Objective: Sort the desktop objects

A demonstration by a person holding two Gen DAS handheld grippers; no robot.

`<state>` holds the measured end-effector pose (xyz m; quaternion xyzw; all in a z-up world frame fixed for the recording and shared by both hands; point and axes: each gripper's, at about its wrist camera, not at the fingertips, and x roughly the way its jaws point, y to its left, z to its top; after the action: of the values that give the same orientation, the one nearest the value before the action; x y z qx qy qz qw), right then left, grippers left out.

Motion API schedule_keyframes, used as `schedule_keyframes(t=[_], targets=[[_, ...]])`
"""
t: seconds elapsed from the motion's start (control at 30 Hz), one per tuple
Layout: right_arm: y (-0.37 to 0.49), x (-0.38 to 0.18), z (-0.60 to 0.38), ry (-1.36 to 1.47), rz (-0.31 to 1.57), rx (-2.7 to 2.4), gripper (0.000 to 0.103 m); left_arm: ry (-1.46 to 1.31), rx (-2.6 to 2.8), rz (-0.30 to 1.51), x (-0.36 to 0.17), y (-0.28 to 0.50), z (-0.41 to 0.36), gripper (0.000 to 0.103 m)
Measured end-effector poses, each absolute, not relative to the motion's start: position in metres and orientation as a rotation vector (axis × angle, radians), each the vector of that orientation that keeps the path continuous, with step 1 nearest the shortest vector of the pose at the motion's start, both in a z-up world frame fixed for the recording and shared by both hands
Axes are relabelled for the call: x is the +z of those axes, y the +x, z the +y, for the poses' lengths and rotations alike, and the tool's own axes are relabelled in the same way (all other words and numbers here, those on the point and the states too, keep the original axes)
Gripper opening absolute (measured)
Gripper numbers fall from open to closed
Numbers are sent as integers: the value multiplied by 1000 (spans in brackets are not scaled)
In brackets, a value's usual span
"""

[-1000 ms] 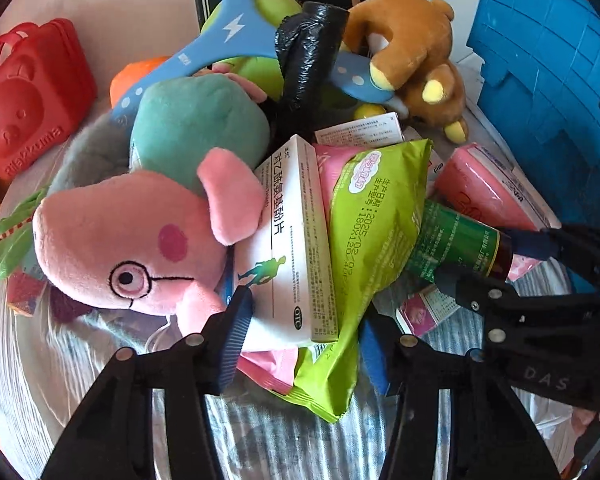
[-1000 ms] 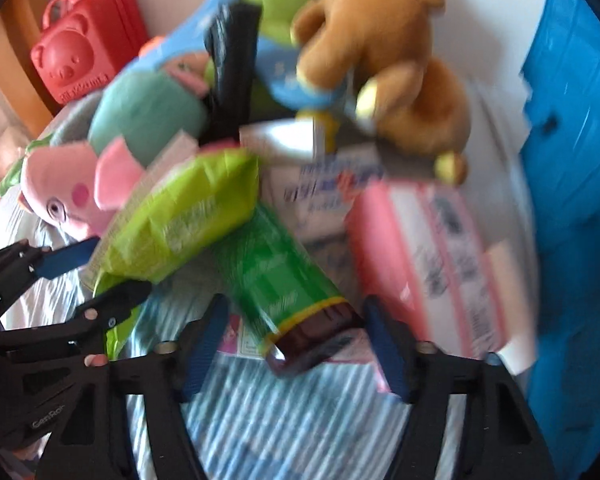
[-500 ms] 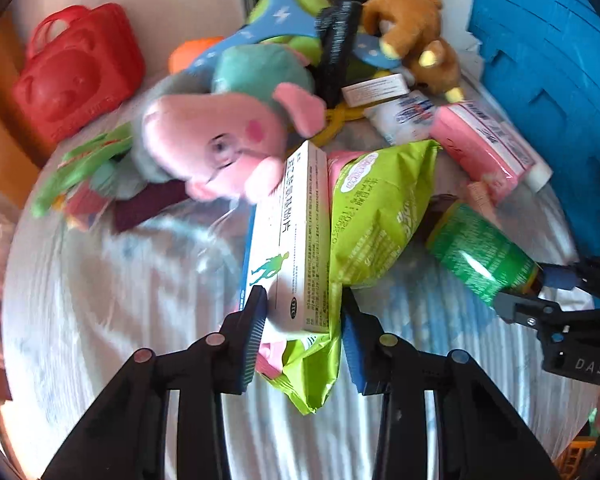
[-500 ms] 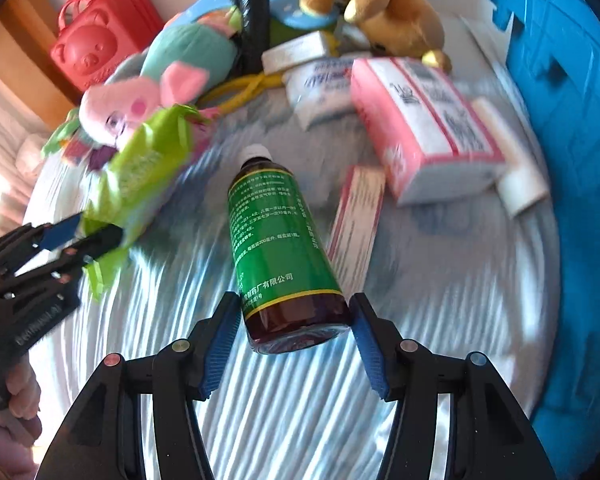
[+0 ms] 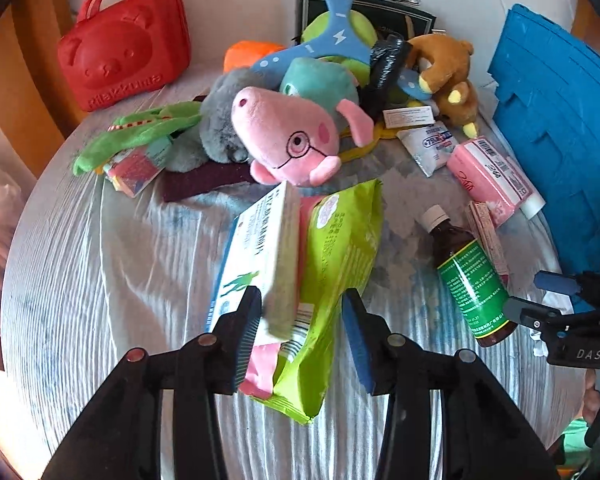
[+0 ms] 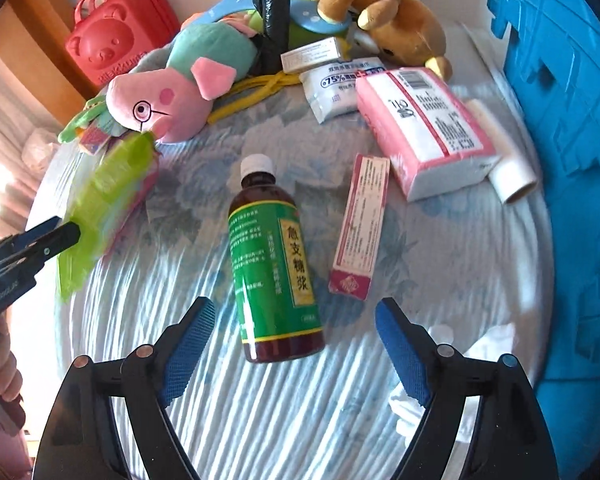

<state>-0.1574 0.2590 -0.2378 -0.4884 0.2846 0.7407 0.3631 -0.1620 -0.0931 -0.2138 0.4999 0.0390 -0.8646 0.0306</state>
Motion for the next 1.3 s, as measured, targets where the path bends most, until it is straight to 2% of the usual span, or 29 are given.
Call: schedule_keyframes(t=[0.07, 0.1, 0.33, 0.43, 0.57, 0.67, 0.73, 0.8, 0.83, 0.87, 0.93, 0.97, 1.0, 1.13, 1.3], targets=[[-161, -238, 261, -1264, 723, 1905, 83, 1559, -2679, 84, -216, -169, -84, 55], [-161, -239, 260, -1269, 718, 1904, 83, 1589, -2672, 73, -221, -175, -79, 56], [-165, -246, 269, -1291, 696, 1846, 83, 1842, -2596, 77, -266, -201, -49, 56], [-164, -251, 276, -1301, 712, 1830, 83, 1798, -2523, -74, -283, -205, -51, 59], [-168, -254, 277, -1322, 712, 1845, 92, 1767, -2488, -50, -284, -210, -72, 68], [-178, -259, 280, -1346, 693, 1852, 92, 1752, -2505, -66, -285, -212, -70, 67], [-185, -262, 283, -1360, 676, 1852, 92, 1737, -2508, -83, -286, -211, -63, 54], [-190, -267, 286, -1371, 663, 1844, 89, 1723, -2525, -113, -284, -209, -54, 36], [-192, -269, 287, -1377, 657, 1836, 84, 1721, -2530, -121, -283, -208, -51, 32], [-194, -272, 288, -1384, 651, 1832, 72, 1720, -2536, -129, -282, -207, -47, 23], [-199, -272, 287, -1386, 601, 1843, 57, 1711, -2541, -132, -280, -206, -43, 16], [-202, -270, 285, -1389, 577, 1857, 52, 1706, -2545, -123, -277, -204, -42, 12], [-204, -269, 284, -1389, 572, 1862, 52, 1702, -2553, -110, -274, -203, -42, 9], [-204, -256, 273, -1346, 560, 1909, 52, 1594, -2645, -62, -241, -188, -40, 6], [-199, -215, 255, -1224, 496, 1992, 52, 1411, -2778, 7, -191, -174, -43, 6]])
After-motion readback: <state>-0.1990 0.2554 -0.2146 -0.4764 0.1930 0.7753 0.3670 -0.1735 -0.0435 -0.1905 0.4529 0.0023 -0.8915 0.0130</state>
